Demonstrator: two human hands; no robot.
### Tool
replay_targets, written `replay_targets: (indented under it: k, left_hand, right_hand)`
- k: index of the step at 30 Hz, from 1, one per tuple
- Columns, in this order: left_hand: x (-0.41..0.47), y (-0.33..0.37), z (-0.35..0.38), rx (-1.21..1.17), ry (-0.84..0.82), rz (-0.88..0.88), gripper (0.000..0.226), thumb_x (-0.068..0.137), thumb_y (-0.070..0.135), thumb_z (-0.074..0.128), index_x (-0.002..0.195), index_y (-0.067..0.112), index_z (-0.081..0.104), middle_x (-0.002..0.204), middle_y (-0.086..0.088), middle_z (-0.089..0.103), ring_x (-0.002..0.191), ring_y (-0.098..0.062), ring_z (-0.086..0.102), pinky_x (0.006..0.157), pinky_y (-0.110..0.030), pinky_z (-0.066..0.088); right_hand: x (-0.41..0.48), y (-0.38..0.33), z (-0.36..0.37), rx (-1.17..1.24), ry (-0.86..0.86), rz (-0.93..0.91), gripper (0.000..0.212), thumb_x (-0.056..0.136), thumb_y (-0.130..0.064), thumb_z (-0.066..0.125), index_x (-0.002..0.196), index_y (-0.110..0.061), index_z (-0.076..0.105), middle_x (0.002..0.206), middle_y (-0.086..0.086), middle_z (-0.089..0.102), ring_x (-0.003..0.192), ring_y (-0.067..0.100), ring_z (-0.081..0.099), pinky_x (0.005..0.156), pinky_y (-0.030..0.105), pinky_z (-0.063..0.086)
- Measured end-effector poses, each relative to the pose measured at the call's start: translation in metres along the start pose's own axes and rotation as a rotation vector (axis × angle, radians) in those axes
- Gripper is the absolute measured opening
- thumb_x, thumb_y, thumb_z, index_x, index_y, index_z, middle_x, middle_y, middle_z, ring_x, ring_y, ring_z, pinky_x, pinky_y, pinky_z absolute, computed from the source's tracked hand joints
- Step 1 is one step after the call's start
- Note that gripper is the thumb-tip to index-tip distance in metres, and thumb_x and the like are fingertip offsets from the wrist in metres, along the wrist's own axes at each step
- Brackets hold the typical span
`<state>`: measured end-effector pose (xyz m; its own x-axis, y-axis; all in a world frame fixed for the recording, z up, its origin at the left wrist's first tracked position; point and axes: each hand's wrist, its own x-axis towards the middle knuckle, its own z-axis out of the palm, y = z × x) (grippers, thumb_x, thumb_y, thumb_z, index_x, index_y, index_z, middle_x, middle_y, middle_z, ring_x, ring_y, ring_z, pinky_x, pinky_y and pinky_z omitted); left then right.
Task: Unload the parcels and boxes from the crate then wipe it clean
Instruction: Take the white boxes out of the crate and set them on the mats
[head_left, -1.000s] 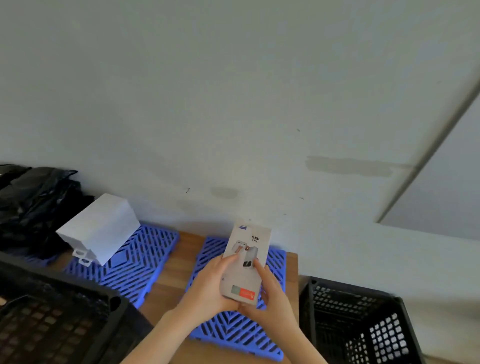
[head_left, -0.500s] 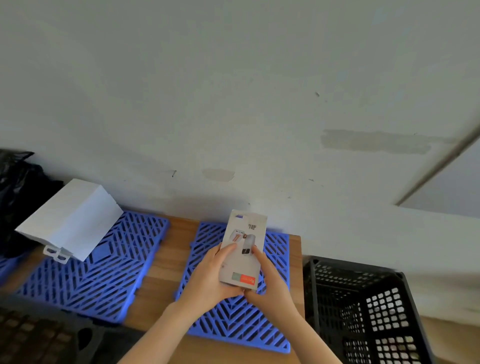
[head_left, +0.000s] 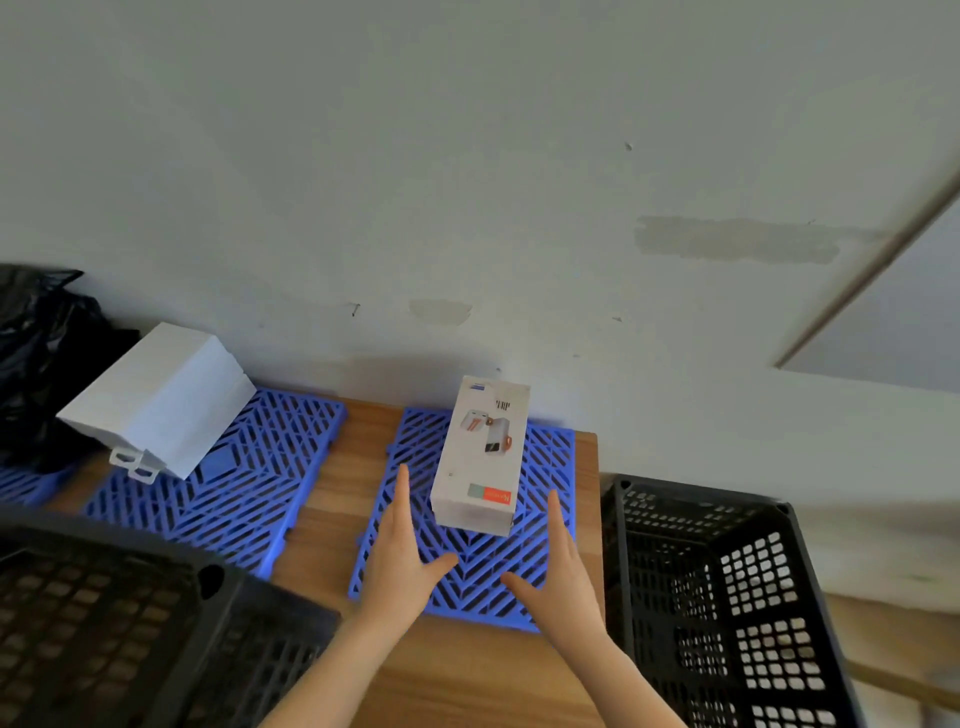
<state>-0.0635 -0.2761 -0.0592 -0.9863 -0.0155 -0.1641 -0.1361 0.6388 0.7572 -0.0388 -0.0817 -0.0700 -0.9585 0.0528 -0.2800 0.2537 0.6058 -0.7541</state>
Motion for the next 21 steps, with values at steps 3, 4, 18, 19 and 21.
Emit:
replay_targets:
  k: [3,4,18,19,21]
  left_hand:
    - [-0.025,-0.028,0.018,0.118,-0.087,-0.186,0.124,0.080,0.034,0.079,0.146,0.034,-0.026,0.162,0.003,0.017,0.144,-0.019,0.031,0.110,-0.037,0.039]
    - [-0.032,-0.038,0.024,0.182,-0.141,-0.220,0.123,0.081,0.040,0.077,0.149,0.028,-0.026,0.162,0.000,0.017,0.145,-0.021,0.030,0.112,-0.036,0.037]
    - [-0.058,-0.068,0.047,0.707,-0.491,-0.177,0.122,0.081,0.071,0.057,0.136,0.020,-0.039,0.140,0.001,-0.052,0.144,-0.032,-0.030,0.119,-0.051,-0.003]
    - [-0.057,-0.068,0.047,0.708,-0.497,-0.181,0.122,0.080,0.071,0.057,0.136,0.019,-0.039,0.140,0.000,-0.053,0.144,-0.033,-0.030,0.119,-0.051,-0.003]
    - [-0.056,-0.066,0.048,0.713,-0.508,-0.191,0.123,0.080,0.071,0.057,0.135,0.018,-0.039,0.139,-0.001,-0.053,0.143,-0.033,-0.032,0.119,-0.052,-0.005]
  right_hand:
    - [-0.021,0.035,0.019,-0.240,-0.036,0.043,0.100,0.087,-0.051,0.062,0.147,-0.039,-0.017,0.161,-0.009,0.000,0.148,0.017,0.009,0.117,0.035,0.024]
    - [-0.026,0.046,0.025,-0.334,-0.077,0.055,0.094,0.089,-0.055,0.056,0.150,-0.035,-0.014,0.161,-0.007,-0.004,0.149,0.019,0.002,0.120,0.036,0.018]
    - [-0.043,0.080,0.043,-0.673,-0.235,-0.003,0.081,0.093,-0.049,0.045,0.148,-0.041,-0.016,0.146,-0.004,-0.043,0.132,0.020,-0.040,0.118,0.043,-0.002]
    - [-0.043,0.081,0.042,-0.665,-0.235,-0.003,0.082,0.093,-0.049,0.045,0.148,-0.041,-0.016,0.145,-0.005,-0.043,0.132,0.020,-0.040,0.118,0.042,-0.002]
    - [-0.042,0.082,0.043,-0.656,-0.234,-0.002,0.083,0.093,-0.049,0.045,0.147,-0.040,-0.019,0.145,-0.005,-0.044,0.132,0.020,-0.040,0.119,0.040,-0.002]
